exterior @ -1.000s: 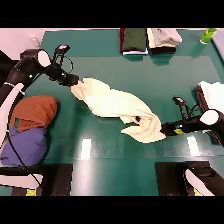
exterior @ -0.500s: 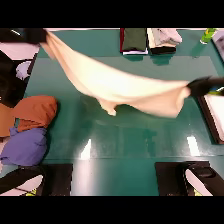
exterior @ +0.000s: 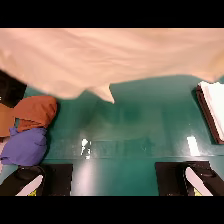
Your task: Fold the shirts.
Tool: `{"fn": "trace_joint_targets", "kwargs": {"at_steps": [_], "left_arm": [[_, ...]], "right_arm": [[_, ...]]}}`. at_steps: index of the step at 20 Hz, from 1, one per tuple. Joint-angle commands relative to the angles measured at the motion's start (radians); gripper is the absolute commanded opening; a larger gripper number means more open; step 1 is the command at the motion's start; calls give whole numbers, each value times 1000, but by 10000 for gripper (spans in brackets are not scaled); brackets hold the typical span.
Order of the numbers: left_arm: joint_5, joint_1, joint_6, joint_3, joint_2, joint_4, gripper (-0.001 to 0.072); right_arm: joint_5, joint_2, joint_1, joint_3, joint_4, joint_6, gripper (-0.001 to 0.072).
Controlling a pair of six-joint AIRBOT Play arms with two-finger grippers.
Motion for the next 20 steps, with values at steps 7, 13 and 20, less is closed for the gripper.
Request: {"fn": "trace_joint_targets", "kwargs": {"at_steps": [7,13,20], "left_arm": [[-140,1,26,-26,-318,-3,25],[-110,1,25,-192,-713,-3,25],[-45,3,18,-190,-871,5,28]], "right_arm": [[191,-215,150,-102,-11,105,18],[45,-460,190,-415,-12,113,18],[-235,-669,189,-431,-8,113,20]]}}
